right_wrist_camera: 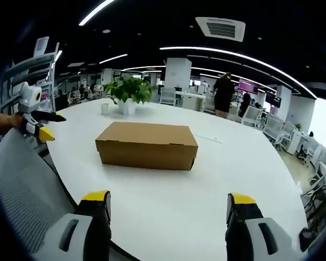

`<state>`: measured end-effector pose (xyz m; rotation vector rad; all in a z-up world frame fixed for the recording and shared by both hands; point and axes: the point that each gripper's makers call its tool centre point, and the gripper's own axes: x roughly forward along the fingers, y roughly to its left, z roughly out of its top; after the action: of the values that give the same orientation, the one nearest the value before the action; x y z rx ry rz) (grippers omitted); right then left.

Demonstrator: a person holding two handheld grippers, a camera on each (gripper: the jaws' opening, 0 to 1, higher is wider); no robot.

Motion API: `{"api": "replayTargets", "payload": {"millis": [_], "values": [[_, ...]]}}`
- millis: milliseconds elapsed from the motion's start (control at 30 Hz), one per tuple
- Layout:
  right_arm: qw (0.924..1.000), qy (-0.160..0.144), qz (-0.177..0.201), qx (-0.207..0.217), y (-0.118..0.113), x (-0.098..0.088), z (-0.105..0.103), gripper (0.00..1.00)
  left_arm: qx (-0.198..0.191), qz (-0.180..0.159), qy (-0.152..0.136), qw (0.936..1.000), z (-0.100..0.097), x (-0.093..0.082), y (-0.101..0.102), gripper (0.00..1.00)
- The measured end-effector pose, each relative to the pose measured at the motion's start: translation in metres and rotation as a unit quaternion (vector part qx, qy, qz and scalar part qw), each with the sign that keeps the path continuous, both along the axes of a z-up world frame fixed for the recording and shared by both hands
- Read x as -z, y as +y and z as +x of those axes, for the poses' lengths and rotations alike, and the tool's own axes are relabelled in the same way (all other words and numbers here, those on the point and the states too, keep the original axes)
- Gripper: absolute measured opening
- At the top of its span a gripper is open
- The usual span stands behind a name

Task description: Operate the shoe box by opening the lid, removing the specified soft item, and placing it in the target area until the item is outside and the box remains undamaged.

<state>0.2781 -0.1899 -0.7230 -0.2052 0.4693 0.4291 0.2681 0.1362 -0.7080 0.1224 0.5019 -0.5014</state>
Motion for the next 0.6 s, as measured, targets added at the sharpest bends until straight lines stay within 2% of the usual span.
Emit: {"api": "replayTargets", "payload": {"millis": [300, 600], "values": [[0.9999, 0.006, -0.01, -0.011, 0.0033, 0.0018, -0.0014, 0.87, -0.017, 0.001, -0.005, 0.9998, 0.0021, -0.0056, 0.0064, 1.0], [0.9997, 0.014, 0.001, -0.021, 0.0045, -0.002, 0.0003, 0.88, -0.02, 0.007, 0.009, 0.9997, 0.0064, -0.008, 0.0041, 1.0]]}}
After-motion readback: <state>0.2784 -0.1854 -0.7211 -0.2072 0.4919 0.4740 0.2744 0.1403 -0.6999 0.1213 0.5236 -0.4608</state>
